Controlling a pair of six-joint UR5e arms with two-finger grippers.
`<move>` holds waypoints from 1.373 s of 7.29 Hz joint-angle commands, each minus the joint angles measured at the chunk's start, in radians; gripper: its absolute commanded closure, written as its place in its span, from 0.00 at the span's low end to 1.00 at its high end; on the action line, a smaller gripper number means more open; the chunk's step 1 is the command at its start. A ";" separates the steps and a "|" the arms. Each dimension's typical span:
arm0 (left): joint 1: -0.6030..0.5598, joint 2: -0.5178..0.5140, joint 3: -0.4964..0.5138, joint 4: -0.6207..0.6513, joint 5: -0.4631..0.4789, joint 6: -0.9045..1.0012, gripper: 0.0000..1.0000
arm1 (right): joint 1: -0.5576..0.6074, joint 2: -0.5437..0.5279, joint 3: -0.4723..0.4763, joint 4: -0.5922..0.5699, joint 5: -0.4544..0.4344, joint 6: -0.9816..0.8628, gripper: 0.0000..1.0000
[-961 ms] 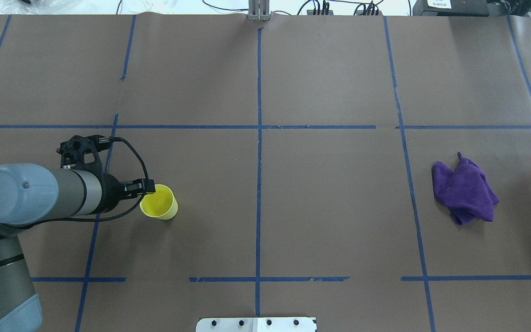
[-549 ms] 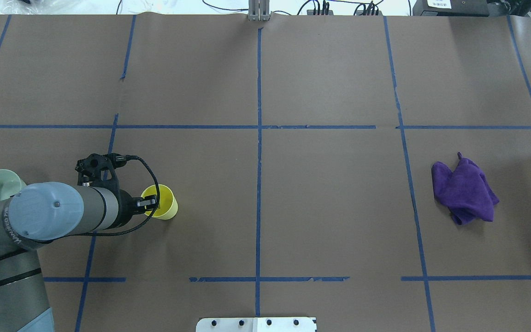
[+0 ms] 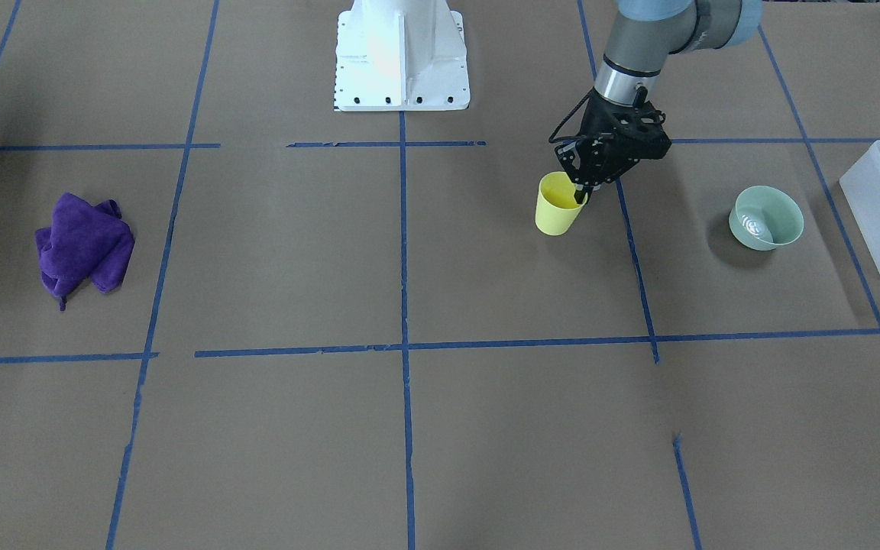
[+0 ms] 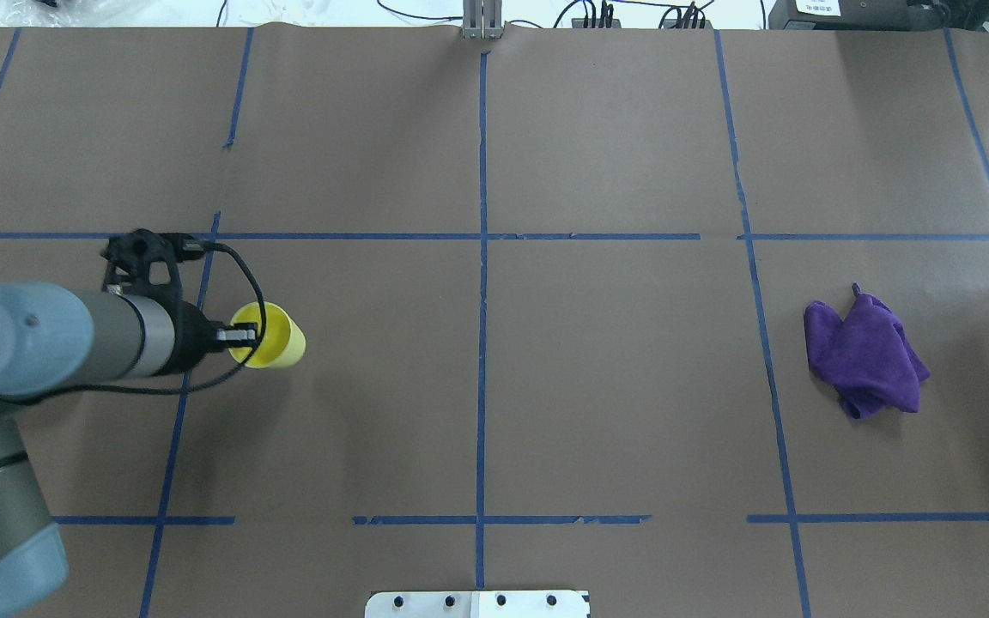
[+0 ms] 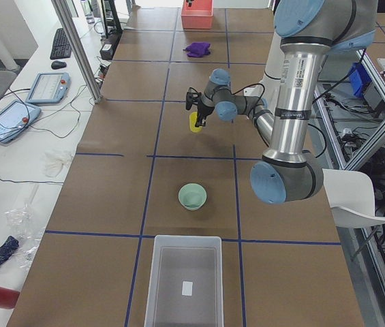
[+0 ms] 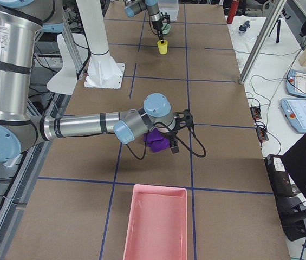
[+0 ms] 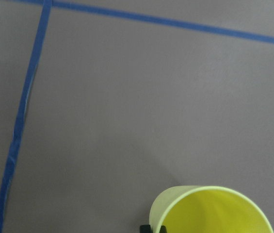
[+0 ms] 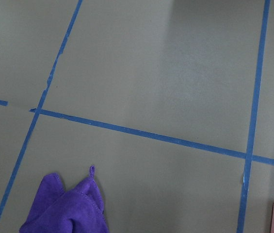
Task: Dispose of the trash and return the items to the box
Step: 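Carry the yellow cup with the left gripper into the clear bin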
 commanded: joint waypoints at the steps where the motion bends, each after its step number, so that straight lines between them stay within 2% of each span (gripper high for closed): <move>1: -0.281 0.078 -0.047 0.004 -0.176 0.405 1.00 | -0.047 0.026 -0.001 0.077 -0.020 0.004 0.10; 2: -0.462 0.149 -0.052 0.003 -0.270 0.663 1.00 | -0.079 0.023 -0.001 0.076 -0.021 0.003 0.00; 3: -0.626 0.212 -0.031 0.003 -0.362 0.968 1.00 | -0.096 0.020 -0.003 0.076 -0.026 0.004 0.00; 4: -0.745 0.245 0.034 0.003 -0.425 1.194 1.00 | -0.096 0.023 0.000 0.076 -0.023 0.006 0.00; 6: -1.015 0.244 0.253 -0.005 -0.436 1.632 1.00 | -0.098 0.026 0.000 0.078 -0.025 0.006 0.00; 7: -1.092 0.245 0.385 -0.009 -0.496 1.786 1.00 | -0.098 0.026 0.000 0.078 -0.025 0.006 0.00; 8: -1.111 0.247 0.505 -0.087 -0.555 1.863 1.00 | -0.098 0.026 0.000 0.078 -0.025 0.006 0.00; 9: -1.111 0.248 0.599 -0.186 -0.568 1.843 1.00 | -0.098 0.026 0.000 0.078 -0.025 0.004 0.00; 10: -1.110 0.262 0.639 -0.274 -0.570 1.741 1.00 | -0.100 0.026 0.000 0.078 -0.025 0.004 0.00</move>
